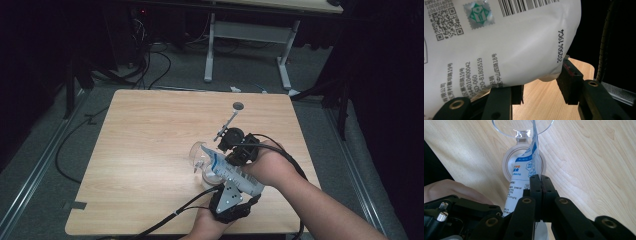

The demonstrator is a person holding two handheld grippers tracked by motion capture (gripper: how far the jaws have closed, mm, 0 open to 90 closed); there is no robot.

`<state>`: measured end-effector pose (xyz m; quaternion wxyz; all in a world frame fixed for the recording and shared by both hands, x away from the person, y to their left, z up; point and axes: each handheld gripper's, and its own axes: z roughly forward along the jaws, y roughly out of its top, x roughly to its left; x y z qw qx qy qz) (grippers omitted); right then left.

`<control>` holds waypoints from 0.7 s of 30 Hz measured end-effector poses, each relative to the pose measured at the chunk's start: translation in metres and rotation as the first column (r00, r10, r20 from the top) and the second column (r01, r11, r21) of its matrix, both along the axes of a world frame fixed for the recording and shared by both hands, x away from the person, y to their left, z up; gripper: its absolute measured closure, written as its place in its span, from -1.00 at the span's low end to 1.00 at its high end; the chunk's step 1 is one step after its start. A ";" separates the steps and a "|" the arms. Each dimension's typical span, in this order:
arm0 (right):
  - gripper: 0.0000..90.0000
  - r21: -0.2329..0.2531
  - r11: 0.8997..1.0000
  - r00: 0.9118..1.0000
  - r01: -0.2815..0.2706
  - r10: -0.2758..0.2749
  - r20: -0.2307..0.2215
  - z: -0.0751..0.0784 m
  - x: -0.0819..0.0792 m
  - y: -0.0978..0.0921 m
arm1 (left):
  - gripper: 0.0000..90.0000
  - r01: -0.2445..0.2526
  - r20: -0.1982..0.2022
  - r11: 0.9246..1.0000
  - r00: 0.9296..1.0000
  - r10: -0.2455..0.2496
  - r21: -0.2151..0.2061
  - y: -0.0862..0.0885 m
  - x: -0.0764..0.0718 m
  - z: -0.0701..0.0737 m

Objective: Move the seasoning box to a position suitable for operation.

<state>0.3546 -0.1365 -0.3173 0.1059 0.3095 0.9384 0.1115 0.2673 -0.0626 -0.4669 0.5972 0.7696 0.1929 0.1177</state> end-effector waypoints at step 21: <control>1.00 0.004 1.000 1.000 -0.002 0.002 -0.002 0.000 0.000 0.001 | 0.33 0.000 0.002 1.000 1.000 0.000 -0.004 0.000 0.000 0.001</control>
